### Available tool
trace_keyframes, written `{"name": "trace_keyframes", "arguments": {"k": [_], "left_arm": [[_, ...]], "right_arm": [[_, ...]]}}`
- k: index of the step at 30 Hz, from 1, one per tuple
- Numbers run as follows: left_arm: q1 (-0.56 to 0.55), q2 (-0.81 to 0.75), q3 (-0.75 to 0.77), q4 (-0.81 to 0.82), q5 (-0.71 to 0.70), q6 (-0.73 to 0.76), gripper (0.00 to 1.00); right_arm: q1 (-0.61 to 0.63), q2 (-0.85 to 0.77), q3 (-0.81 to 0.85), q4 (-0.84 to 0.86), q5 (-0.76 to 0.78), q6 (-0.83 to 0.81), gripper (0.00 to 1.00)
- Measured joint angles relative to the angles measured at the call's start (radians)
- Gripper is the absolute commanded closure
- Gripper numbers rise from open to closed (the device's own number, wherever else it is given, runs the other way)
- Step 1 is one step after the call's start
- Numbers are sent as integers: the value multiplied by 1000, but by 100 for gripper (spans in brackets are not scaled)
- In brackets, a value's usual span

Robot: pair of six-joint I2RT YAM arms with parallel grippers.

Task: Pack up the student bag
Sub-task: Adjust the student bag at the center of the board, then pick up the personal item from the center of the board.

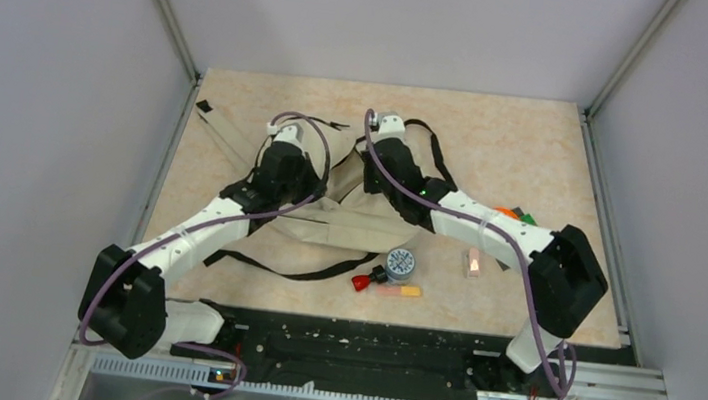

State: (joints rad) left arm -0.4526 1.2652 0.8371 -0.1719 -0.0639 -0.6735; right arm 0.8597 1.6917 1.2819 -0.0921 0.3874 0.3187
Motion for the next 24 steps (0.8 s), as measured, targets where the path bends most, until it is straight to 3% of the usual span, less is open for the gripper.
{"name": "trace_keyframes", "arguments": {"k": [4, 7, 11, 16, 24], "left_arm": [[0, -4, -6, 23, 39, 63, 50], [-4, -50, -33, 35, 65, 143, 37], [-58, -184, -64, 29, 87, 266, 36], [-203, -318, -98, 43, 97, 364, 36], [-409, -342, -293, 75, 132, 366, 36]], "right_arm": [[-29, -4, -14, 11, -66, 20, 100], [-60, -8, -27, 33, -129, 43, 100], [-87, -8, -32, 53, -178, 60, 100], [-99, -8, -32, 63, -219, 77, 100], [-109, -8, -32, 69, -250, 94, 100]]}}
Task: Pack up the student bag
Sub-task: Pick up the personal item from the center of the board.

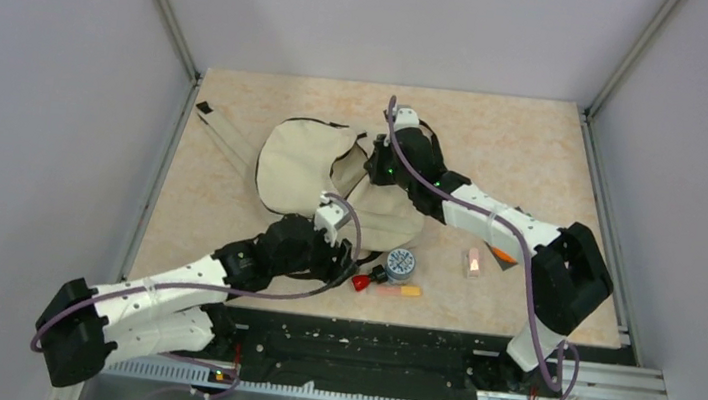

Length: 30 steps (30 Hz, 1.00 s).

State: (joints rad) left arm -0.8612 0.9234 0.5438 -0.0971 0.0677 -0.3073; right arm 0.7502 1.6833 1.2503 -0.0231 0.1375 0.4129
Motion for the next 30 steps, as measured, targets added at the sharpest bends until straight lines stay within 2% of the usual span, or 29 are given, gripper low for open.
{"name": "trace_keyframes", "arguments": {"k": [7, 15, 30], "left_arm": [[-78, 64, -114, 120, -2, -33, 34], [-101, 214, -135, 273, -14, -30, 32], [-119, 344, -138, 335, -43, 11, 39]], "right_arm": [[-4, 0, -14, 23, -21, 12, 100], [-9, 0, -14, 33, -37, 23, 100], [-16, 0, -26, 48, -56, 34, 100]]}}
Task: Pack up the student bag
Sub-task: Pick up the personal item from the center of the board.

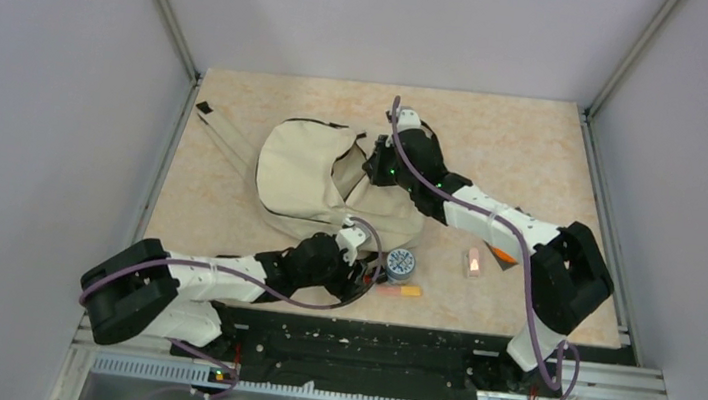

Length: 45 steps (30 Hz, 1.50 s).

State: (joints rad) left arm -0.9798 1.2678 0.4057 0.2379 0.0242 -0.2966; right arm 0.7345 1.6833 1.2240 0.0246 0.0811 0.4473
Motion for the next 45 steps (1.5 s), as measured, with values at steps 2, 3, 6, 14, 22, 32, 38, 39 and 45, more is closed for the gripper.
{"name": "trace_keyframes", "arguments": {"k": [2, 3, 6, 14, 22, 32, 38, 39, 45], "left_arm": [[-2, 9, 0, 2, -2, 6, 40], [-3, 14, 0, 3, -3, 8, 40], [-5, 40, 1, 3, -5, 13, 42], [-11, 71, 34, 3, -8, 36, 42], [-12, 85, 40, 0, -11, 40, 55], [-18, 45, 37, -19, -23, 39, 71], [-18, -103, 51, -101, -124, 3, 73], [-18, -129, 64, -129, -146, -3, 74], [-17, -285, 208, -344, -283, -43, 71]], "right_arm": [[0, 0, -2, 1, -2, 1, 100], [-1, 0, -2, 3, -2, 1, 100], [-3, 0, -2, 5, -6, 2, 100], [-6, 0, -7, 13, -18, 8, 100], [-11, 0, -7, 13, -28, 10, 100], [-13, 0, -21, 31, -32, 12, 100], [-16, 0, -24, 38, -37, 18, 100], [-17, 0, -26, 39, -38, 18, 100], [-18, -1, -27, 39, -39, 18, 100]]}}
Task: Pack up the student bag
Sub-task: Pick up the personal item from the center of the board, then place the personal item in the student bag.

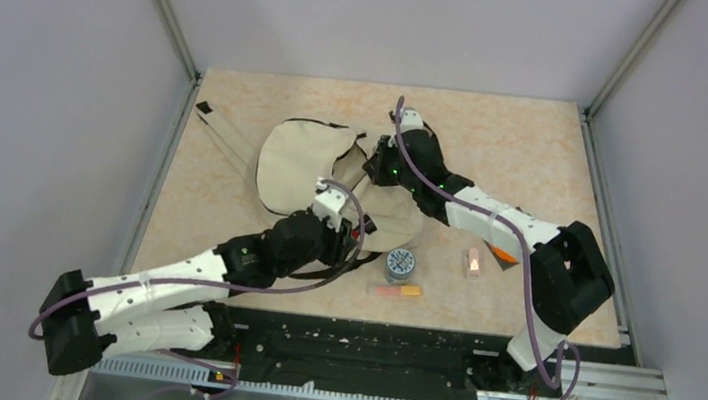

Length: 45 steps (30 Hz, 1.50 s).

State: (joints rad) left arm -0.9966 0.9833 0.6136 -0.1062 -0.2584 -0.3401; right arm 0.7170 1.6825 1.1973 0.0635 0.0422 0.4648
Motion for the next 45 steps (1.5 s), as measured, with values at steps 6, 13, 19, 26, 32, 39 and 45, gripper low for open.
{"name": "trace_keyframes", "arguments": {"k": [6, 13, 19, 26, 32, 39, 45], "left_arm": [[113, -41, 189, -208, -47, -7, 69], [344, 31, 364, -289, -19, 14, 68], [399, 215, 441, -322, 57, 68, 68], [409, 331, 532, -348, 121, 118, 69], [412, 397, 583, -372, 124, 135, 69], [413, 475, 647, -422, 120, 159, 70], [413, 517, 676, -448, 132, 172, 70]], "right_arm": [[0, -5, -10, 4, 1, 0, 100], [0, -29, -27, 2, 2, -2, 100], [0, -51, -42, 0, 5, -9, 100], [0, -65, -46, -5, 5, -12, 100], [0, -72, -46, -8, 4, -17, 100], [-1, -77, -46, -6, -11, -18, 100], [-4, -79, -47, -2, -32, -14, 100]]}}
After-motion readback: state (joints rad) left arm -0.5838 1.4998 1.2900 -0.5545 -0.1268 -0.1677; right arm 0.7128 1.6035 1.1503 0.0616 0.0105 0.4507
